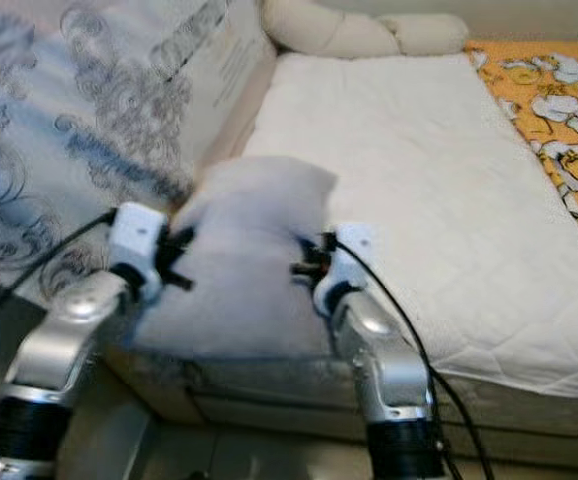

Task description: Clean up the room

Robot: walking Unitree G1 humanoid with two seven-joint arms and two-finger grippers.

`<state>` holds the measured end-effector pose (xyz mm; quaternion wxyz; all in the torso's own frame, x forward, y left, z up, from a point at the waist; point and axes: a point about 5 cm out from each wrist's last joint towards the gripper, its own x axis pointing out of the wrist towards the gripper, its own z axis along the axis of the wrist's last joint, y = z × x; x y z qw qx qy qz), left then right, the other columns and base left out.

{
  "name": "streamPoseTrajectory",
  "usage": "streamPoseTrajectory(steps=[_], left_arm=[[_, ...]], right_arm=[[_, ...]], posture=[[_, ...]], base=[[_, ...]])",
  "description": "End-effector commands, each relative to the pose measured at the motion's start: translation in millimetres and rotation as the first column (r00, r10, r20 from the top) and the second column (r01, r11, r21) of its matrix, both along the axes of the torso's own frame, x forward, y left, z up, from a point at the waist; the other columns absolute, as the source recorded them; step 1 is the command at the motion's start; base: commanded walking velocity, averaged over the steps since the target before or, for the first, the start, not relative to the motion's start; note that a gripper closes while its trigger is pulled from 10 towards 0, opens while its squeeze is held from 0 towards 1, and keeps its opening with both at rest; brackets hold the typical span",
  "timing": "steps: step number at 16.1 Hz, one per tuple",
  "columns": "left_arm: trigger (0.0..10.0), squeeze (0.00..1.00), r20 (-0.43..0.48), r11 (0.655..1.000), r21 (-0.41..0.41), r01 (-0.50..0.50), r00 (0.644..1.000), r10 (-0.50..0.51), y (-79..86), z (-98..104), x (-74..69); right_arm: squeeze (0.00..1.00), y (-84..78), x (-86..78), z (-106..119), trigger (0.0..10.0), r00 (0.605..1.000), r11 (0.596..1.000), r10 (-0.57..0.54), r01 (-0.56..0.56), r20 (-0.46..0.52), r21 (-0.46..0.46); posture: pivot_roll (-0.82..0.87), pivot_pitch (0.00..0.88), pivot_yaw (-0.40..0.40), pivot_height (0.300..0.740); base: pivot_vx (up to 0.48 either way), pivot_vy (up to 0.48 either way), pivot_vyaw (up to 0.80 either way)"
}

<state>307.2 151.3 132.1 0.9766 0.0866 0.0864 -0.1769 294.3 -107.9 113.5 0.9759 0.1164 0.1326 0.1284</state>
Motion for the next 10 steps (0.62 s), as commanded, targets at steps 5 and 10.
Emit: streamPoseTrajectory(steps=[5,10], left_arm=[[10.0,0.0,0.047,1.0,-0.003,0.015,0.999,-0.015,-4.8,9.9,2.3],[10.0,0.0,0.051,1.0,-0.004,0.004,0.999,-0.004,-3.7,10.3,2.4]], right_arm=[[0.0,-12.0,6.2,9.6,10.0,0.998,0.999,-0.045,0.046,0.05,-0.017],[0.0,-12.3,4.5,7.5,10.0,0.999,0.999,-0.022,0.024,0.044,-0.031]], posture=[[-0.04,0.0,0.06,0.74],[-0.03,0.0,0.05,0.74]], base=[[0.305,0.0,0.0],[0.309,0.0,0.0]])
